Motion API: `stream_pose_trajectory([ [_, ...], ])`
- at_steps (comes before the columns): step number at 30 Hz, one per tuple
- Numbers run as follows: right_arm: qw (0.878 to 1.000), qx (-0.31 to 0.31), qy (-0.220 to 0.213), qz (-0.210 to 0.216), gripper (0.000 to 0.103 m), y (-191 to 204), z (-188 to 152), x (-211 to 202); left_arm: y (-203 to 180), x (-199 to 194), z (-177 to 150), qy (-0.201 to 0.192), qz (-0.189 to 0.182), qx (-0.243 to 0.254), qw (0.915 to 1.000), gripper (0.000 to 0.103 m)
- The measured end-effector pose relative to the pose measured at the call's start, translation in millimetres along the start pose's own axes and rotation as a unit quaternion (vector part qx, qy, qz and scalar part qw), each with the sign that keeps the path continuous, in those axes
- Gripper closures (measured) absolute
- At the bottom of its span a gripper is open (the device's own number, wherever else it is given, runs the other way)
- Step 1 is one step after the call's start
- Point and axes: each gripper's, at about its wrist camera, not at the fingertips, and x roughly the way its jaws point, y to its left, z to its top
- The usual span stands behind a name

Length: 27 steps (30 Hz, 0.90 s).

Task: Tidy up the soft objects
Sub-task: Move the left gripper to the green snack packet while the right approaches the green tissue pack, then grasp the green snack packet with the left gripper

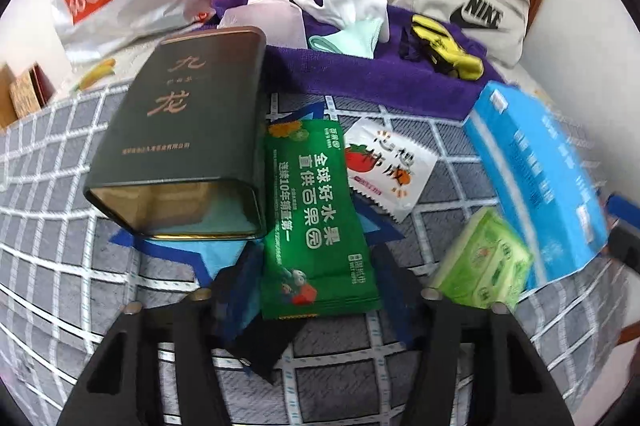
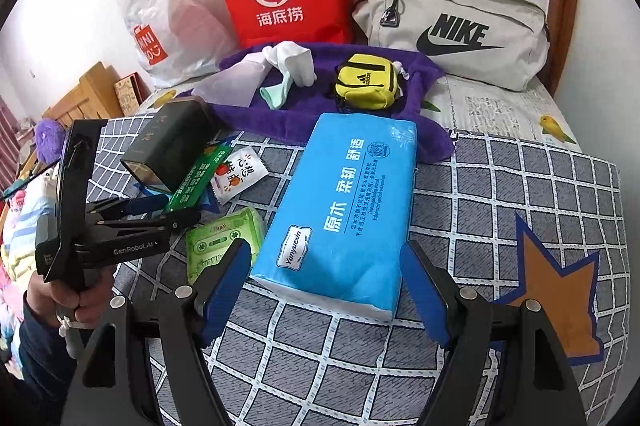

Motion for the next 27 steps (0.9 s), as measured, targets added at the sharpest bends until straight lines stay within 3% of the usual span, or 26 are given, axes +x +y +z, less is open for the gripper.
stream_pose_trajectory([
  [2, 1.0, -0.001, 0.0, 0.001, 0.026, 1.1, 0.1, 0.4, -1.7, -1.6, -2.0, 0.0, -0.004, 0.011, 0.9999, 0.051],
  [4, 1.0, -0.003, -0.002, 0.002, 0.026, 3.0, 0.1, -1.3, 1.0, -6.6, -5.1, 0.003, -0.012, 0.012, 0.9998, 0.06],
  [6, 1.0, -0.005, -0.007, 0.003, 0.026, 5.5, -0.6, -4.7, 6.4, -13.8, -9.8, 0.008, -0.035, 0.006, 0.9993, 0.06],
  [14, 1.0, -0.015, -0.013, 0.018, 0.026, 17.8, -5.7, -11.6, 16.2, -43.7, -45.4, 0.014, -0.063, 0.017, 0.9977, 0.059],
  [22, 0.999, -0.028, -0.007, 0.023, 0.026, 28.6, -11.7, -12.3, 10.9, -36.4, -33.5, 0.005, -0.045, 0.029, 0.9985, 0.043],
  [27, 0.999, -0.03, -0.003, 0.024, 0.026, 30.3, -14.5, -11.8, 4.7, -14.2, -19.7, 0.02, -0.016, 0.031, 0.9992, 0.043],
])
